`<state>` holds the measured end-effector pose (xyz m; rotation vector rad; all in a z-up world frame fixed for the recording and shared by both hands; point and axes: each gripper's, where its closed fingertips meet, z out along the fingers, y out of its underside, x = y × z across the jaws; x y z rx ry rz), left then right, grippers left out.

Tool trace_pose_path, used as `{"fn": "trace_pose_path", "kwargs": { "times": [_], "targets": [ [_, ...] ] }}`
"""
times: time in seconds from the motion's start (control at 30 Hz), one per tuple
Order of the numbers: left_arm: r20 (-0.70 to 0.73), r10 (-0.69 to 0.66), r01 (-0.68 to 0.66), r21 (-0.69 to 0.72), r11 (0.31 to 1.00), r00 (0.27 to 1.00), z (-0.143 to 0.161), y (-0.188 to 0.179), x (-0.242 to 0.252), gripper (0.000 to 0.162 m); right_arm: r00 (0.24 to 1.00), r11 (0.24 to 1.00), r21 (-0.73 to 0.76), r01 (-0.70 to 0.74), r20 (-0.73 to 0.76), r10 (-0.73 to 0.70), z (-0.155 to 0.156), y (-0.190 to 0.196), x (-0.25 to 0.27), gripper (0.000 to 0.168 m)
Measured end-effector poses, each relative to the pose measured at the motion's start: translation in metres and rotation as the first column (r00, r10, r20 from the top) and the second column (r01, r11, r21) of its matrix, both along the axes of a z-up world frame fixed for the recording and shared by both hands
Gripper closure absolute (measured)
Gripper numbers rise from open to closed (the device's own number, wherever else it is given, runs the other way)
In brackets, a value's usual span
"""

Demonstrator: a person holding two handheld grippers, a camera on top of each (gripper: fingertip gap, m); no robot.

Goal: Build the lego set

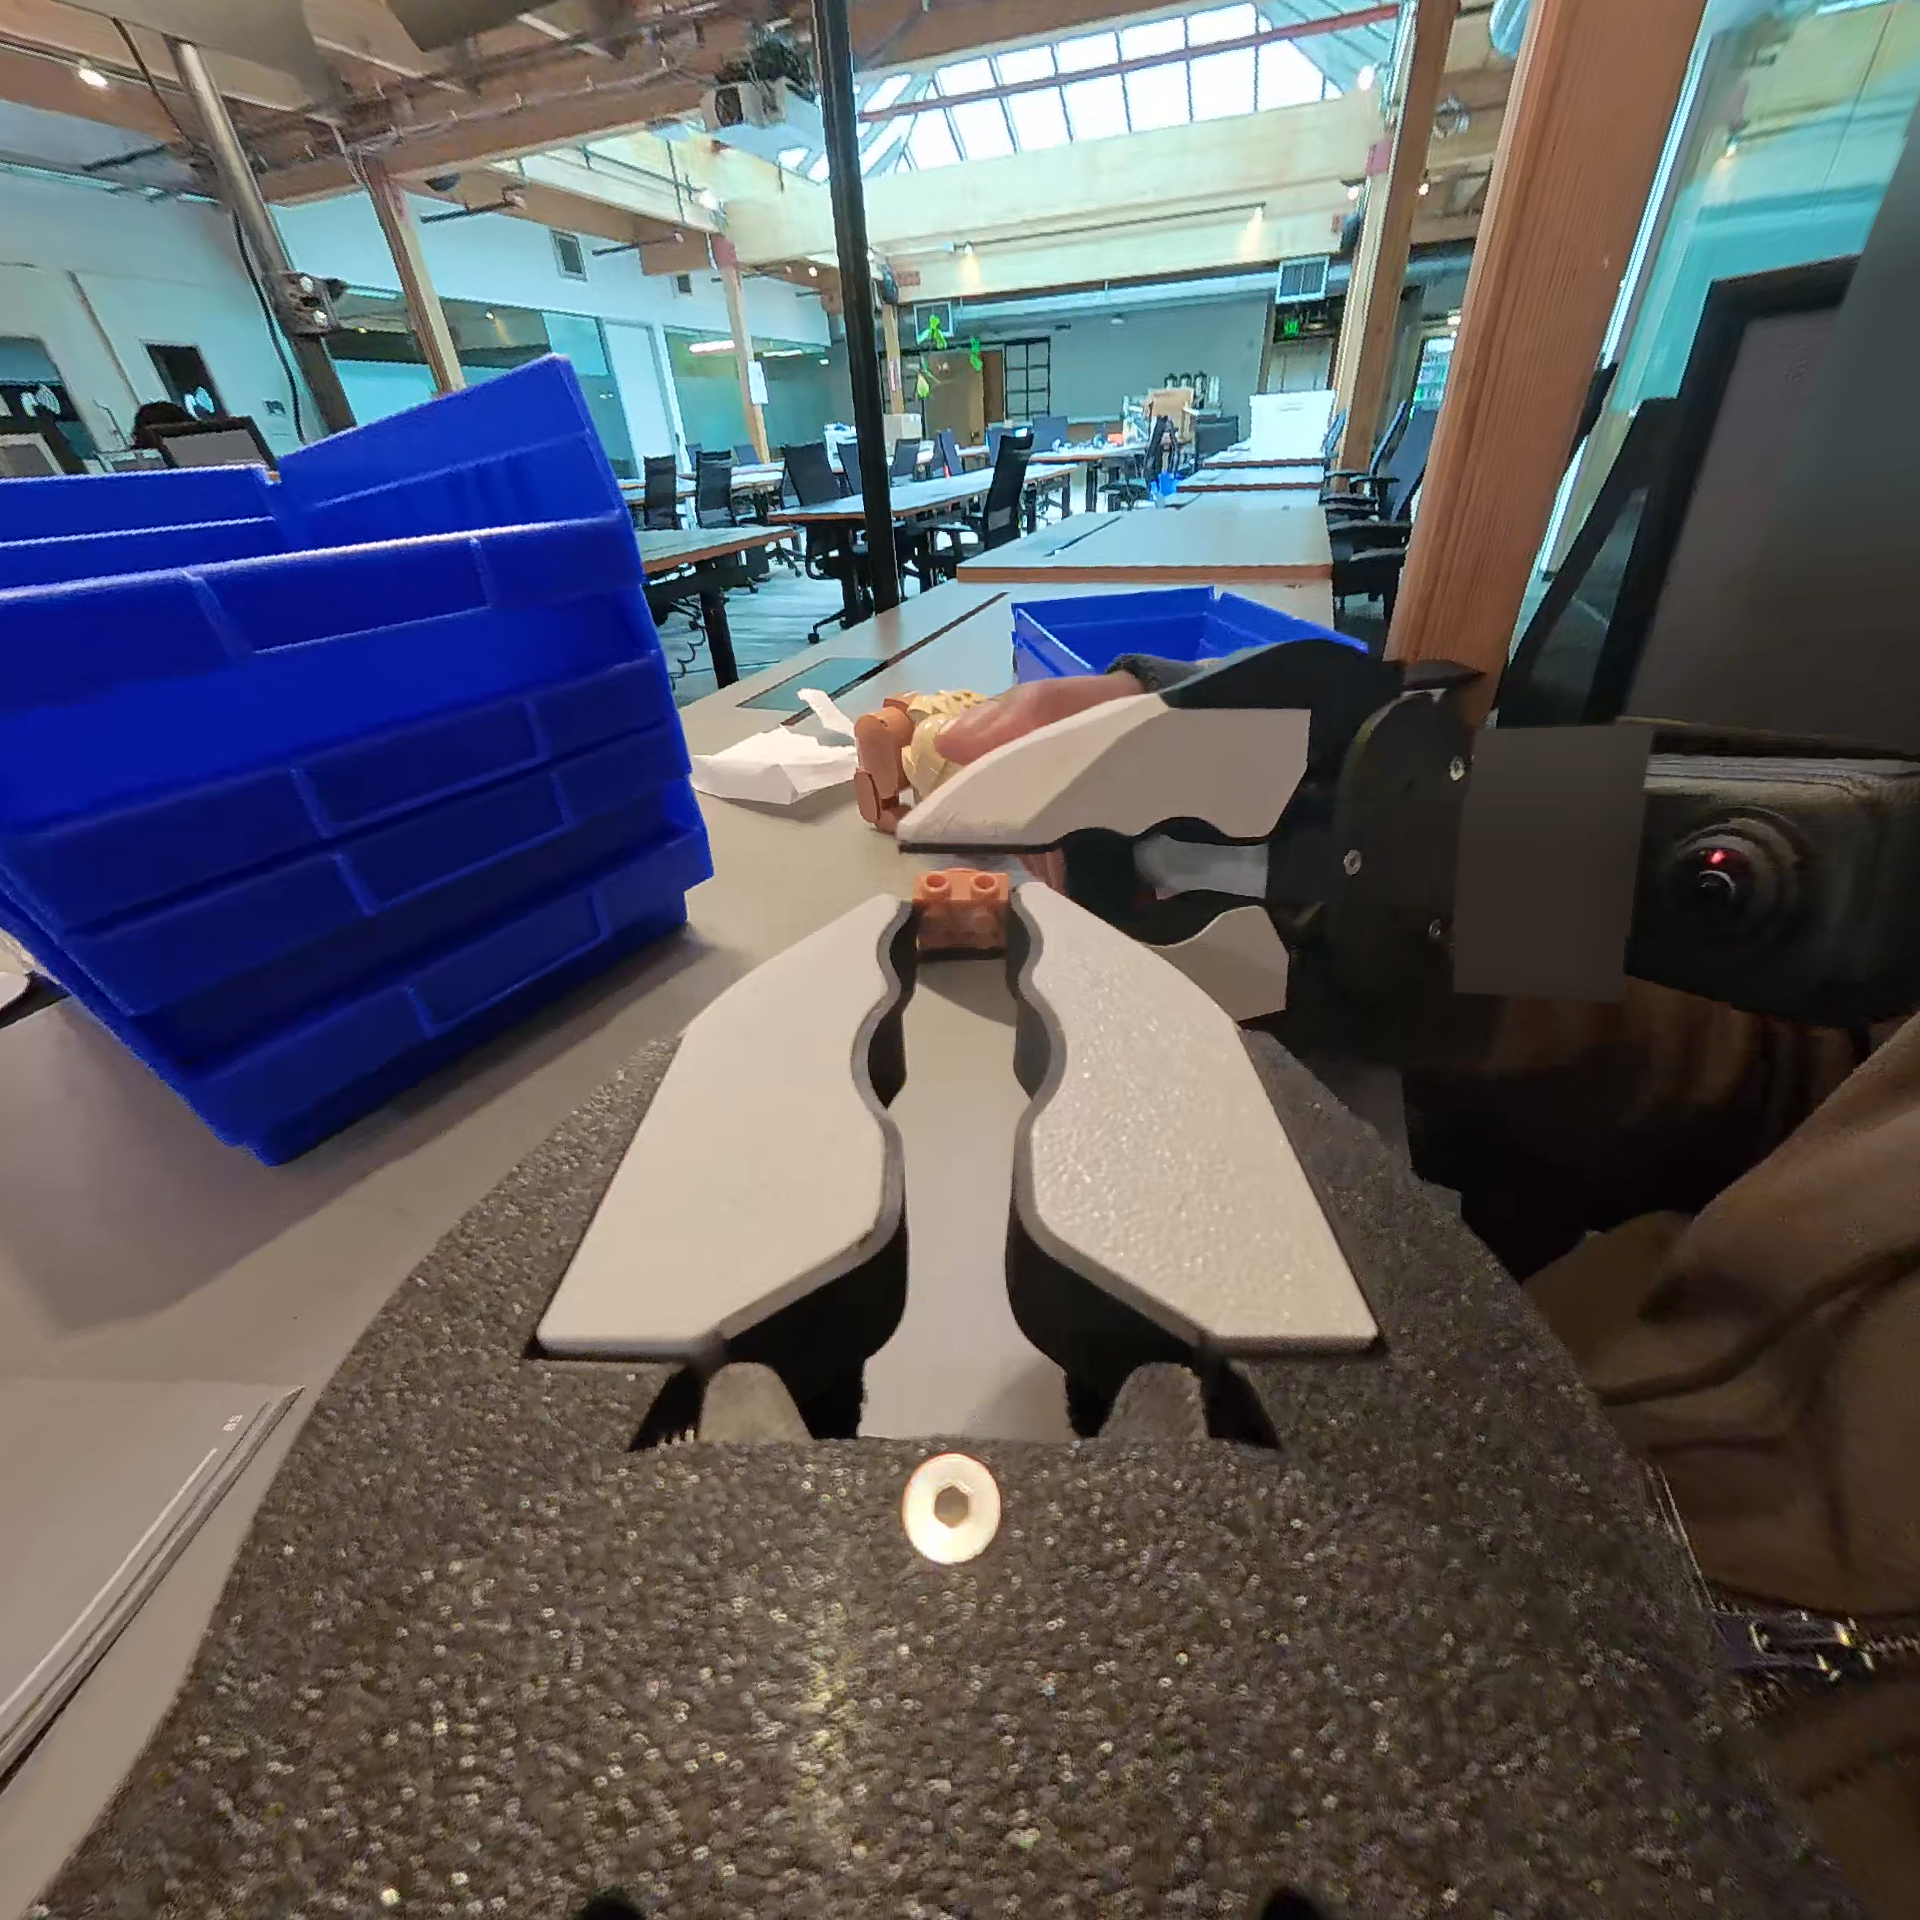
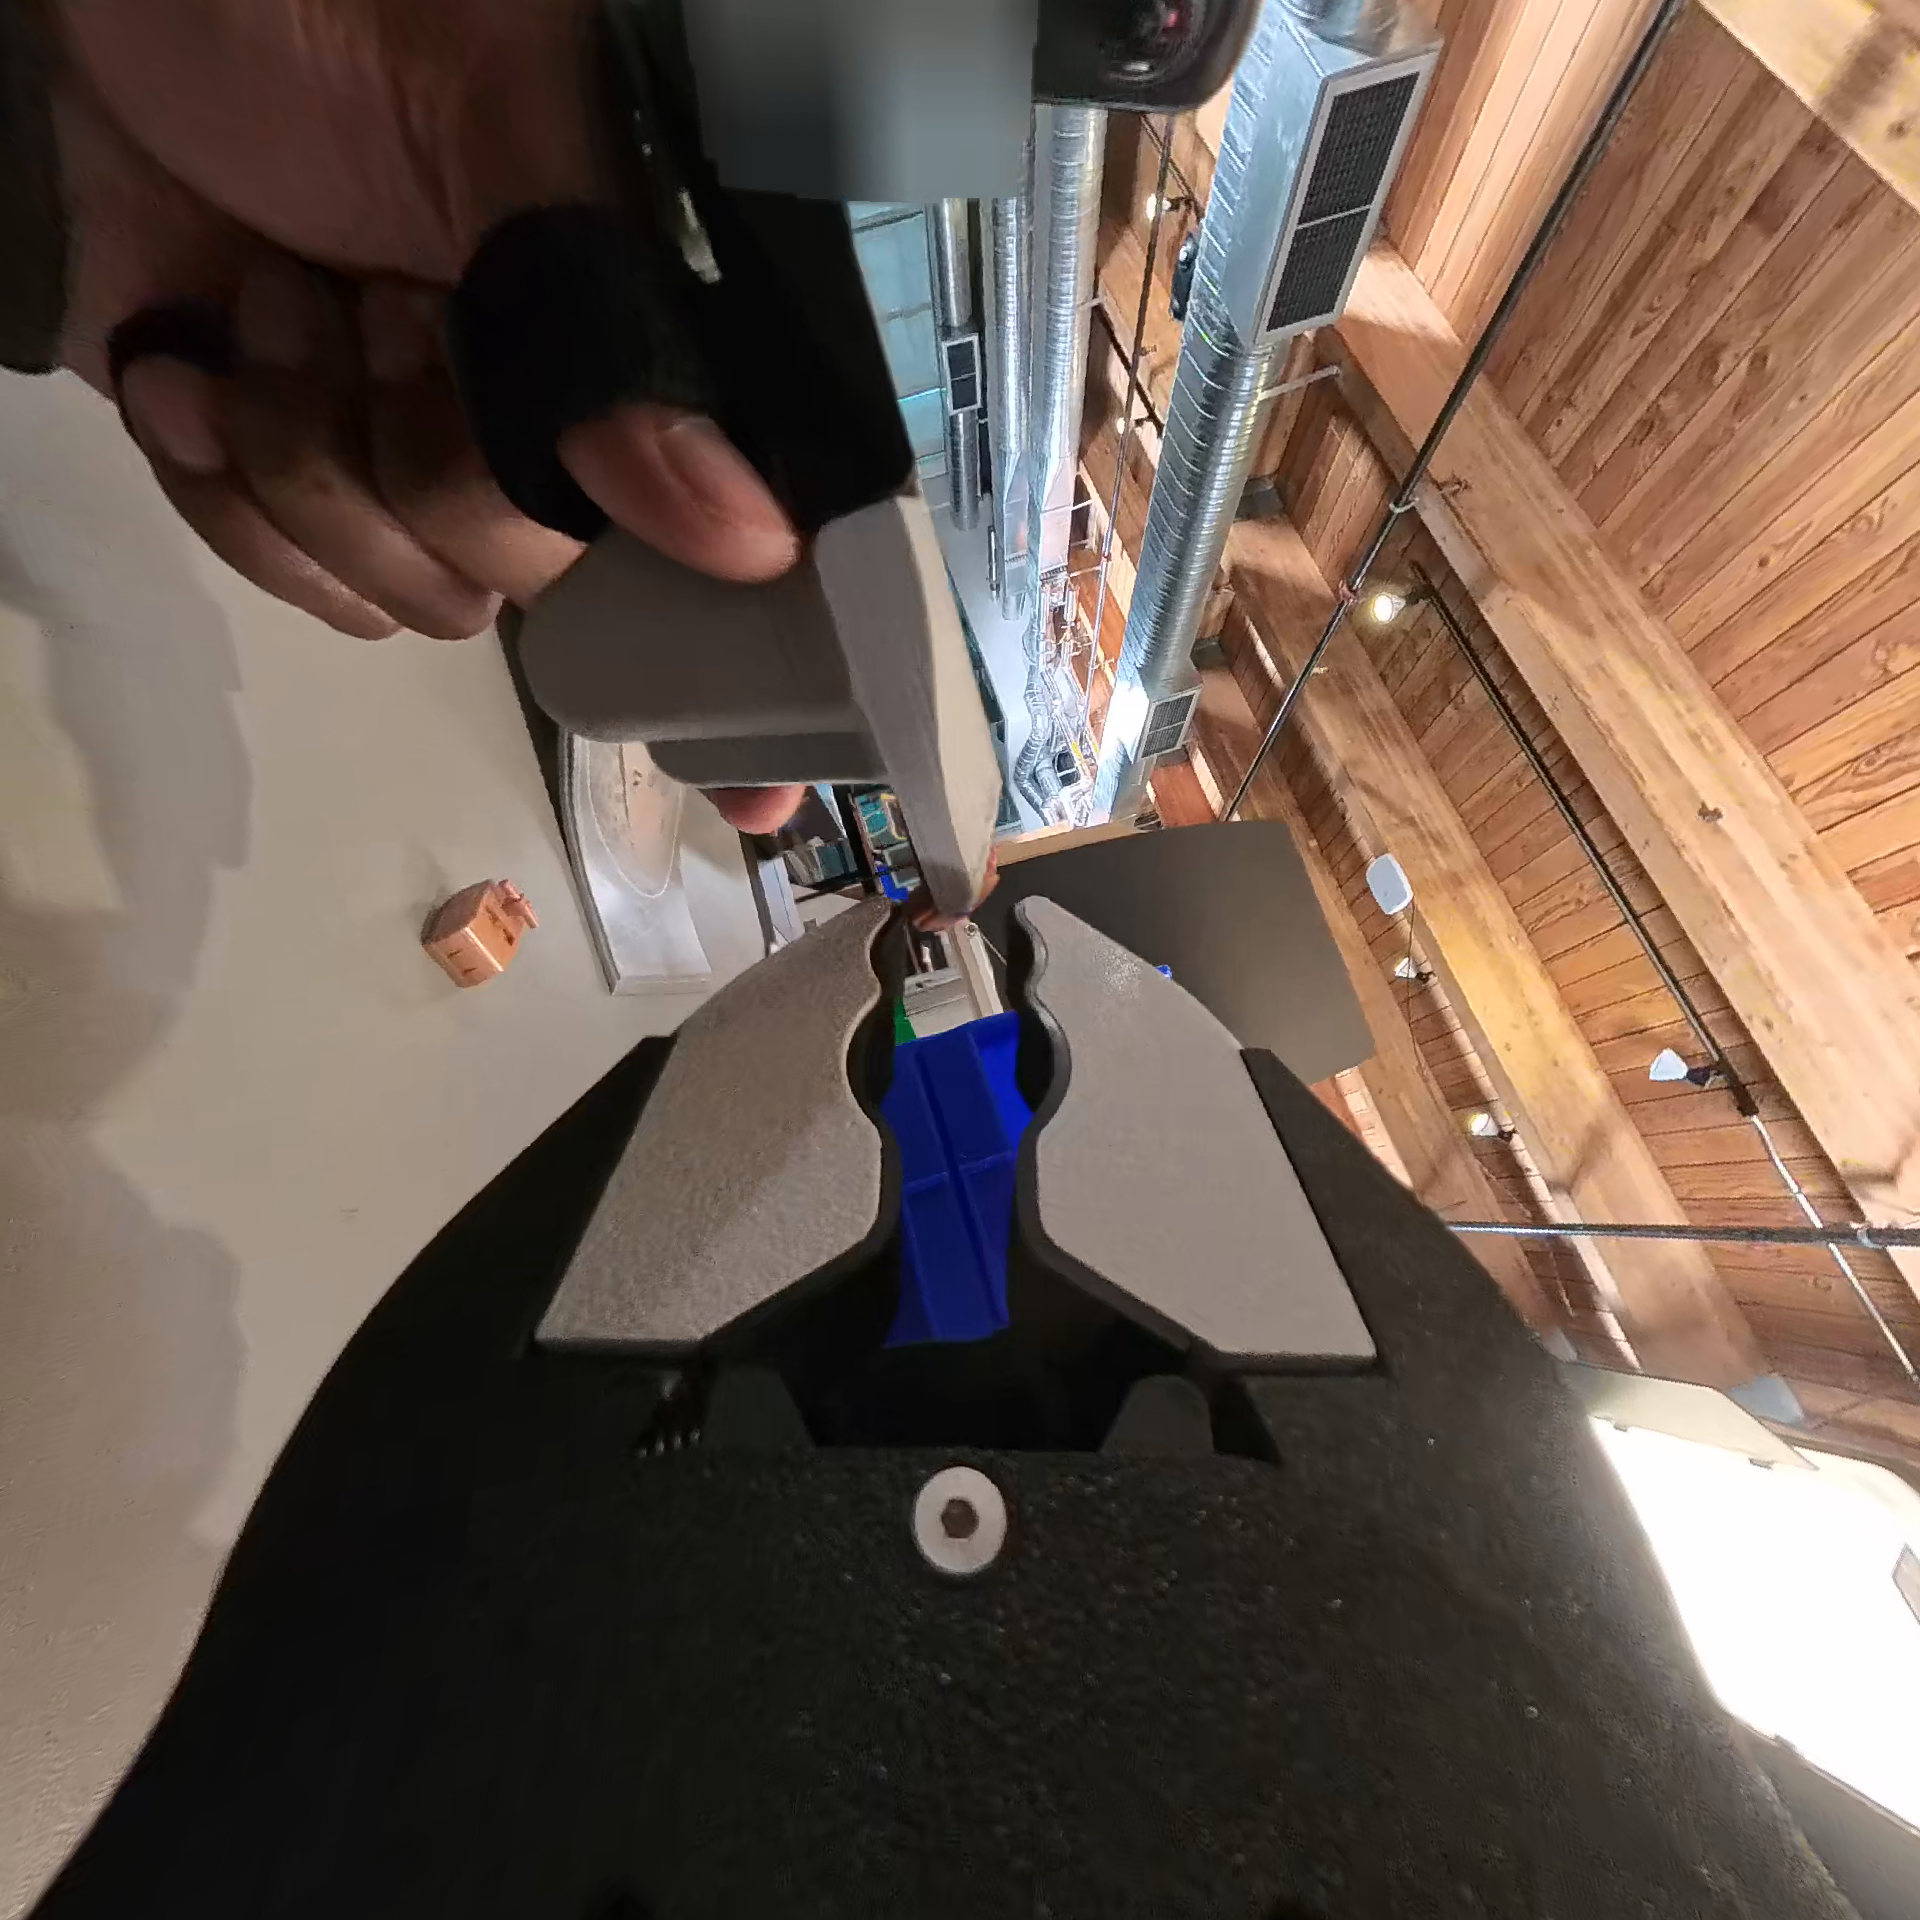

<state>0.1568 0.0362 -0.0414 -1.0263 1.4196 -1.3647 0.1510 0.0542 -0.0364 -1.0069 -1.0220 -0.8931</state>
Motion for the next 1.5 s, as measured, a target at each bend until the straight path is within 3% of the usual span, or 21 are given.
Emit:
{"fn": "trace_pose_path", "kwargs": {
  "times": [0.53,1.2,1.5],
  "targets": [
    [-0.043,0.102,-0.093,0.162,0.982,0.994,-0.013,0.001,0.008,0.146,0.988,0.993,0.012,0.116,0.103,-0.117,-0.01,0.01,0.007,0.151],
    [0.077,0.178,-0.192,0.269,0.944,0.981,0.002,-0.002,0.004,0.146,0.991,0.997,-0.076,0.022,-0.133,-0.032,-0.001,0.007,0.004,0.152],
    [0.102,0.219,-0.241,0.326,0.914,0.97,0.002,-0.002,0.005,0.146,0.992,0.997,-0.048,0.065,-0.102,-0.07,-0.001,0.008,0.01,0.157]
  ]
}}
